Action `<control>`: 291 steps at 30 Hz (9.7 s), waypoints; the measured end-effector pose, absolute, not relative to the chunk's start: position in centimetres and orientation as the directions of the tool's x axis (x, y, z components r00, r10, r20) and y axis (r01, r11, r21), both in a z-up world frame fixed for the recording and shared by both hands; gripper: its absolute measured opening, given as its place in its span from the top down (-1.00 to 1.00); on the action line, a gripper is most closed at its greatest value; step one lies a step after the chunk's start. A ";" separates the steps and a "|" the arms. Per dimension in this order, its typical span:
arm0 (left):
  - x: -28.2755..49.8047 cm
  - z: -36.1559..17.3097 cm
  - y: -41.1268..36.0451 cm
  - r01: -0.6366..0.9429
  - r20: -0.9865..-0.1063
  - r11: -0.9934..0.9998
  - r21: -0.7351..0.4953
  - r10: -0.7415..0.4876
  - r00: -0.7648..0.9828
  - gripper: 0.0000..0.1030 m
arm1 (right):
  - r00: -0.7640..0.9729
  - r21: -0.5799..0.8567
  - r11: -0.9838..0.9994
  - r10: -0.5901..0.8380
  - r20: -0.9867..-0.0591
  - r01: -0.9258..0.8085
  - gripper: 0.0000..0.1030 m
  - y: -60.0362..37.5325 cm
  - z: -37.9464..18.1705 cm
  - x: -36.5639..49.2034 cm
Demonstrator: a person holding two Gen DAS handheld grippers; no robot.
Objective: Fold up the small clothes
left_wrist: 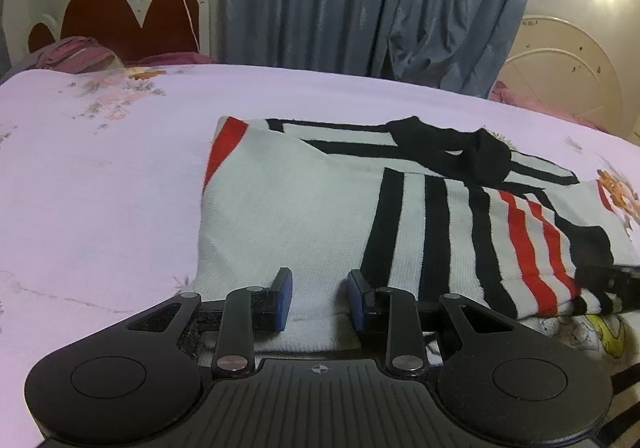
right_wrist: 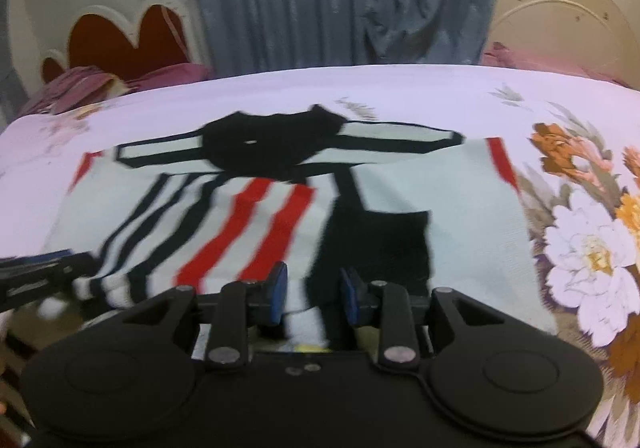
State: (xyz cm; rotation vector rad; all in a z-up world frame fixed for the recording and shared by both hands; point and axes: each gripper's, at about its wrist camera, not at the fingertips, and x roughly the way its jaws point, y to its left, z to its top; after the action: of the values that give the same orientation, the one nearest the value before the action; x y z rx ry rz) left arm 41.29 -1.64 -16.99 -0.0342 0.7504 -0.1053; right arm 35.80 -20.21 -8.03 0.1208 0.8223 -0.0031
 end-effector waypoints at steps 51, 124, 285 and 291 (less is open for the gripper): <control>20.5 -16.9 -1.4 0.240 -0.750 0.970 -0.031 -0.181 0.636 0.35 | 0.594 0.056 0.996 0.088 -0.800 -0.071 0.41 -21.4 -8.7 16.3; 38.7 -8.7 1.4 0.200 -0.503 0.898 -0.392 -0.391 0.771 0.83 | 0.777 0.336 0.924 0.074 -0.626 0.184 0.80 -29.8 -0.8 29.8; 41.7 -14.0 -5.4 0.273 -0.642 0.962 -0.018 -0.221 0.734 -0.39 | 0.742 0.065 0.998 0.044 -0.669 -0.001 0.26 -20.6 -6.7 36.0; 44.0 -16.1 -3.9 0.238 -0.679 0.971 -0.015 -0.185 0.711 -0.51 | 0.717 0.044 0.999 0.016 -0.697 0.020 0.26 -18.8 -7.9 38.7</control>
State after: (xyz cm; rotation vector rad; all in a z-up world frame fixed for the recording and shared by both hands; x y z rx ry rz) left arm 43.97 -3.89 -16.10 0.0753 0.7442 -0.2347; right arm 38.75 -18.84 -7.88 0.0493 0.7720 -0.0018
